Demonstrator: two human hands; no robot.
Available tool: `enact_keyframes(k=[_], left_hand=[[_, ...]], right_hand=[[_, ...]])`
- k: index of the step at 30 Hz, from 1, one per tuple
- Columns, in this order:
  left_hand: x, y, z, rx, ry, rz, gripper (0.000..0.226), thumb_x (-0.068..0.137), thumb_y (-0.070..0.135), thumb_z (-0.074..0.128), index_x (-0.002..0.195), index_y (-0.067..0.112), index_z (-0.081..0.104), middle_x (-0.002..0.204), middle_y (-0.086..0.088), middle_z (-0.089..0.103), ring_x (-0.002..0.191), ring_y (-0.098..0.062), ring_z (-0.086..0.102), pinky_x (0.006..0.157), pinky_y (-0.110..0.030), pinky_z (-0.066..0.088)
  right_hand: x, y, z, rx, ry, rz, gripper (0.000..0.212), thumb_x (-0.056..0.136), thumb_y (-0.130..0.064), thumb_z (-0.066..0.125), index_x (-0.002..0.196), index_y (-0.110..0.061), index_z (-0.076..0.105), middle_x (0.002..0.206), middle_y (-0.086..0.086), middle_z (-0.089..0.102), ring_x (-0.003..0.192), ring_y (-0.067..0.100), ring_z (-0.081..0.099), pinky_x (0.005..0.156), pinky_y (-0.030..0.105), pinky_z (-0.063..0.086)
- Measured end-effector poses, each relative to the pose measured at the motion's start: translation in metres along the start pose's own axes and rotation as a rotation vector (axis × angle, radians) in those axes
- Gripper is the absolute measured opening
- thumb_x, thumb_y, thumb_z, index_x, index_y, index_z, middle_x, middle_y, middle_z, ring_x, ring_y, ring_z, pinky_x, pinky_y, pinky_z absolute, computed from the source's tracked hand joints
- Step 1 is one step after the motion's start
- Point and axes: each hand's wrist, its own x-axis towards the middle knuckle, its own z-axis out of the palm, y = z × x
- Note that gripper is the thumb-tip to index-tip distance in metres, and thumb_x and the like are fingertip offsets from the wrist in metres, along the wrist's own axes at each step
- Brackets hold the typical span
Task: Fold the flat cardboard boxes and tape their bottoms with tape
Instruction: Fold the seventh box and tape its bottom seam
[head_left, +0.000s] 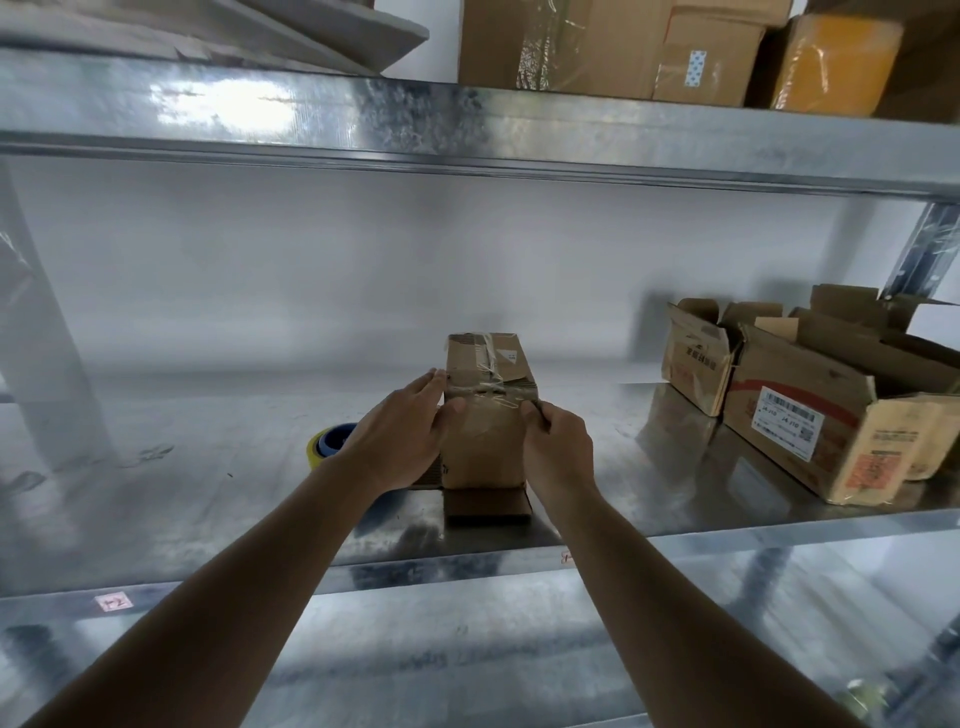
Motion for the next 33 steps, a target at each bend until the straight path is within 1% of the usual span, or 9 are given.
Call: enact_keyframes(k=[2, 4, 9, 14, 17, 20, 22, 25, 33], left_hand=[[0.003, 0.004, 0.002, 0.005, 0.031, 0.005, 0.05, 0.112, 0.032, 0.036, 0.154, 0.004, 0.041, 0.154, -0.012, 0.052, 0.135, -0.031, 0.055, 0.107, -0.036, 0.045], [0.006, 0.005, 0.006, 0.003, 0.067, -0.001, 0.042, 0.112, 0.023, 0.039, 0.148, 0.004, 0.048, 0.134, -0.013, 0.066, 0.115, -0.033, 0.066, 0.095, -0.04, 0.051], [0.008, 0.003, 0.013, -0.009, 0.103, -0.031, 0.034, 0.109, 0.015, 0.047, 0.141, 0.006, 0.054, 0.118, -0.011, 0.073, 0.103, -0.031, 0.069, 0.09, -0.042, 0.052], [0.003, 0.005, 0.008, -0.146, 0.152, -0.037, 0.034, 0.11, 0.024, 0.05, 0.137, 0.009, 0.062, 0.116, -0.012, 0.075, 0.101, -0.029, 0.068, 0.083, -0.032, 0.046], [0.002, 0.005, 0.006, -0.178, 0.169, -0.035, 0.033, 0.106, 0.035, 0.055, 0.126, 0.014, 0.071, 0.105, -0.005, 0.078, 0.09, -0.023, 0.068, 0.078, -0.032, 0.047], [0.007, 0.004, 0.006, -0.188, 0.166, -0.044, 0.038, 0.101, 0.052, 0.058, 0.116, 0.022, 0.075, 0.092, 0.006, 0.077, 0.078, -0.011, 0.066, 0.071, -0.026, 0.047], [0.01, 0.006, 0.007, -0.178, 0.173, -0.061, 0.041, 0.097, 0.06, 0.059, 0.112, 0.027, 0.076, 0.091, 0.01, 0.075, 0.077, -0.006, 0.064, 0.068, -0.022, 0.043], [0.011, 0.01, 0.01, -0.161, 0.209, -0.072, 0.036, 0.098, 0.055, 0.061, 0.107, 0.024, 0.077, 0.089, 0.008, 0.075, 0.078, -0.012, 0.065, 0.073, -0.029, 0.046], [0.008, 0.007, 0.004, -0.272, 0.184, -0.067, 0.022, 0.099, 0.036, 0.066, 0.089, 0.02, 0.078, 0.067, 0.008, 0.068, 0.066, -0.011, 0.061, 0.063, -0.027, 0.043]], right_hand=[[0.003, 0.0, 0.002, 0.054, 0.003, 0.04, 0.034, 0.11, -0.03, 0.047, 0.124, -0.012, 0.072, 0.106, 0.001, 0.074, 0.094, 0.016, 0.065, 0.08, 0.028, 0.051], [0.006, -0.001, 0.005, 0.138, 0.011, 0.097, 0.034, 0.11, -0.027, 0.046, 0.118, -0.01, 0.074, 0.097, 0.0, 0.072, 0.087, 0.014, 0.064, 0.072, 0.024, 0.048], [0.003, -0.002, 0.011, 0.171, 0.03, 0.13, 0.035, 0.113, -0.026, 0.039, 0.112, -0.013, 0.071, 0.091, -0.005, 0.066, 0.081, 0.006, 0.059, 0.067, 0.018, 0.044], [0.003, -0.002, 0.004, 0.25, 0.045, 0.131, 0.033, 0.111, -0.026, 0.046, 0.127, -0.013, 0.072, 0.112, 0.001, 0.073, 0.101, 0.015, 0.065, 0.081, 0.022, 0.049], [0.003, -0.001, 0.001, 0.238, 0.051, 0.097, 0.034, 0.111, -0.029, 0.046, 0.129, -0.014, 0.07, 0.114, -0.002, 0.072, 0.106, 0.016, 0.066, 0.086, 0.025, 0.053], [0.001, -0.003, -0.001, 0.239, 0.029, 0.069, 0.05, 0.106, -0.052, 0.047, 0.146, -0.023, 0.056, 0.129, -0.011, 0.062, 0.121, 0.015, 0.062, 0.104, 0.041, 0.055], [0.0, -0.005, -0.002, 0.172, 0.023, 0.013, 0.057, 0.1, -0.062, 0.051, 0.146, -0.028, 0.056, 0.13, -0.009, 0.065, 0.118, 0.014, 0.065, 0.102, 0.043, 0.057], [0.001, 0.0, -0.002, 0.007, 0.078, -0.084, 0.052, 0.1, -0.058, 0.056, 0.144, -0.029, 0.06, 0.127, -0.003, 0.072, 0.115, 0.018, 0.068, 0.099, 0.045, 0.058], [0.005, 0.005, -0.012, 0.018, 0.062, -0.089, 0.051, 0.101, -0.044, 0.063, 0.148, -0.027, 0.057, 0.119, 0.004, 0.076, 0.111, 0.019, 0.067, 0.103, 0.038, 0.052]])
